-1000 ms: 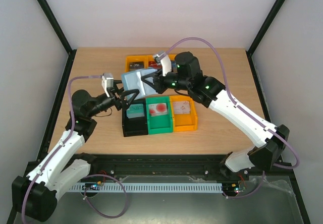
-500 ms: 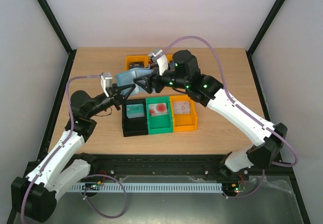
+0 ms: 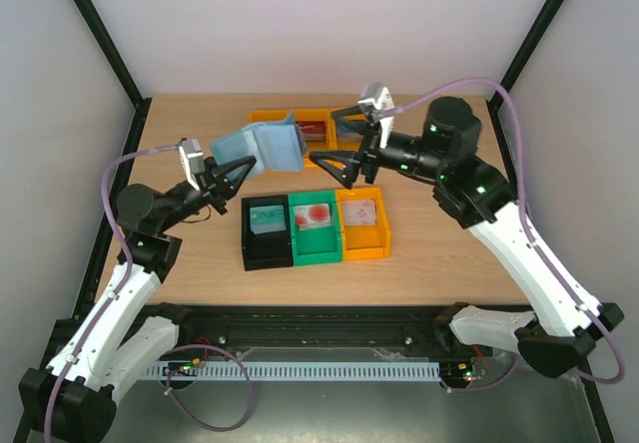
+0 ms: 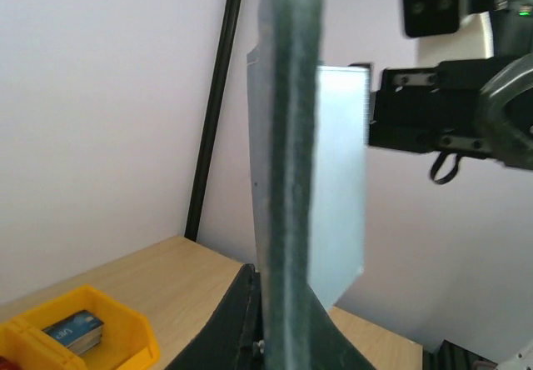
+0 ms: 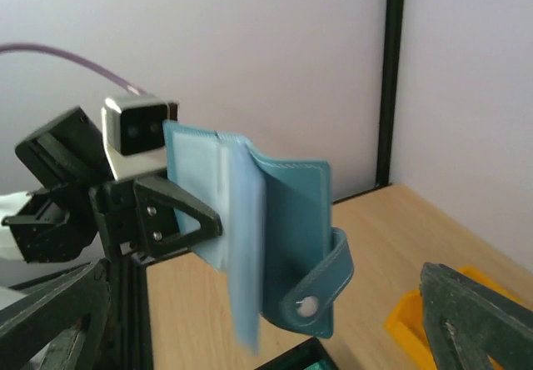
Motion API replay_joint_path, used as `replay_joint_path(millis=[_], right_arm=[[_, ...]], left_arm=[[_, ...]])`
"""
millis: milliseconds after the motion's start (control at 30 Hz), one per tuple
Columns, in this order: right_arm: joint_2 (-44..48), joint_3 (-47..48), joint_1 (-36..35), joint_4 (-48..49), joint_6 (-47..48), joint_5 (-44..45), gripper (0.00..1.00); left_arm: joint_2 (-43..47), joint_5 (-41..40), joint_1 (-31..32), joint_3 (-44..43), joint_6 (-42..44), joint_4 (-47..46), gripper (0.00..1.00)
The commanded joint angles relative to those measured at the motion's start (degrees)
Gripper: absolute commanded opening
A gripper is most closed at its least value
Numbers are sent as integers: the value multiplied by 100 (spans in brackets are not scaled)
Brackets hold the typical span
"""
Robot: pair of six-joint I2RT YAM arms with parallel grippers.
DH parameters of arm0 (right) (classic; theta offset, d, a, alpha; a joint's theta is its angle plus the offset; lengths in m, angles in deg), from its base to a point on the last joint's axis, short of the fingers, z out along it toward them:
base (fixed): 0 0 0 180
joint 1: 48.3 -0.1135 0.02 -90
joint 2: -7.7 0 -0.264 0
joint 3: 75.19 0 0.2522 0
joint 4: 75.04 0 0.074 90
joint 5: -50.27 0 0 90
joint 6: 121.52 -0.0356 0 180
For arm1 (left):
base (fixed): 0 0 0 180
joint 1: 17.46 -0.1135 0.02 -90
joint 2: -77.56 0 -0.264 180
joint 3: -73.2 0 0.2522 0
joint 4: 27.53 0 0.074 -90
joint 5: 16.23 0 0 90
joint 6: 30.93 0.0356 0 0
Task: Take the credit cards out of the card holder
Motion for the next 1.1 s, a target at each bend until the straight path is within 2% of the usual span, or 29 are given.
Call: replay_joint_path(millis=[0,267,533,633,867,1067], right_arm=[[-490,37,2,72,-192,-493,99],[-508,94,2,335,81,-423,100],[-694,66,2,309,-217,-911,99],[-687,40,2,344,-251,-815,100],[-728,-5,2,587,-434,-758,94],[-786,-63,-20,743,-606,-1022,96]], left_arm=[[83,142,-11,-204,115,-353,2],[143,229,-1,-247,233,-306,2],[116,204,20,-237,218,-313,3],[107,206,34,-236,223,-326,2],[117,202,42,-218,245,-309,3],[107,197,42,-207,238,-304,2]])
